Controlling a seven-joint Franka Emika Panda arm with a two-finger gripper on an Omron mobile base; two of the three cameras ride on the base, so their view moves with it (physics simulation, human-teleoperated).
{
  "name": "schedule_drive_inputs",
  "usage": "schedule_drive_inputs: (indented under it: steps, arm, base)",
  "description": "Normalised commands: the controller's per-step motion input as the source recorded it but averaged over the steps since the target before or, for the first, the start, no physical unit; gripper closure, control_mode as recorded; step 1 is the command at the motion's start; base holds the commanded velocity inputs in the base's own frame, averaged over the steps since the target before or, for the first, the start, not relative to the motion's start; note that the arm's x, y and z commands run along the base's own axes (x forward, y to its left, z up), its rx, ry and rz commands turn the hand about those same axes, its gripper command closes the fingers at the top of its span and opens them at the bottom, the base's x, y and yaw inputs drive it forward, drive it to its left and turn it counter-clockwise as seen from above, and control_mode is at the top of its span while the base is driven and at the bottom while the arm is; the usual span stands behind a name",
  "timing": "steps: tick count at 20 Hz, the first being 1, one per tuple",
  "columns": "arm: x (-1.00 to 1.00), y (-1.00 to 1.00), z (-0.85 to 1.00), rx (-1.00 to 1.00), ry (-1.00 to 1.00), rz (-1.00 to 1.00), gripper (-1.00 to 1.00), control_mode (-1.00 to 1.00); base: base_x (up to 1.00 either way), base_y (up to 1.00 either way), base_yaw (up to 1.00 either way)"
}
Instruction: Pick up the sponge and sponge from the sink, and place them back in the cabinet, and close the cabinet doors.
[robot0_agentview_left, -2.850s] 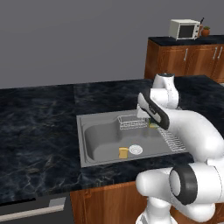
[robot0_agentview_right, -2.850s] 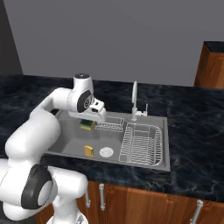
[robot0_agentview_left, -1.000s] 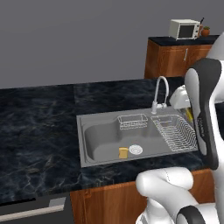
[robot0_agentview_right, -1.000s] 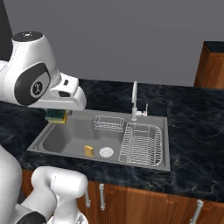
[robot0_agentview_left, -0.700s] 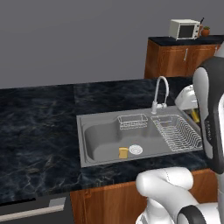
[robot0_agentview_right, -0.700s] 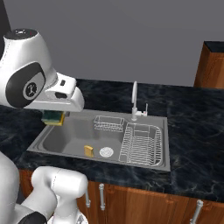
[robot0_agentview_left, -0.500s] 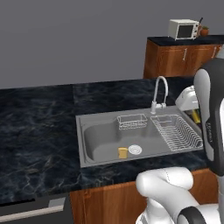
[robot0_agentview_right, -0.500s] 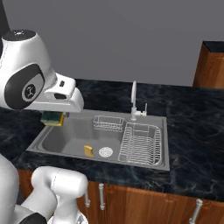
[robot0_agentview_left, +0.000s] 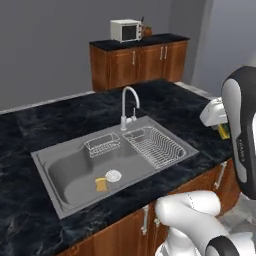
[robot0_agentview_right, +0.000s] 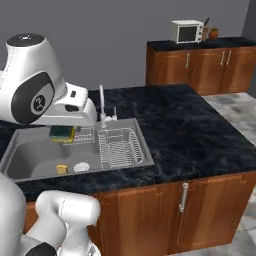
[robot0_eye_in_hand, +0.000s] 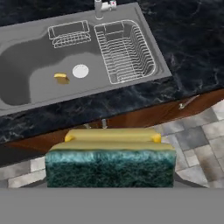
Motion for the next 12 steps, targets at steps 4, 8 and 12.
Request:
schedule_drive_inputs:
  steps: [4,8,12]
  arm:
    - [0.0,0.0,0.0,0.0,0.0,0.0,1.0,1.0]
    - [0.0,0.0,0.0,0.0,0.0,0.0,1.0,1.0]
    - [0.0,0.0,0.0,0.0,0.0,0.0,1.0,1.0]
  base:
    - [-0.19,0.06,-0.89]
    - [-0.06,0.0,-0.84]
    - [0.0,-0.01,-0.79]
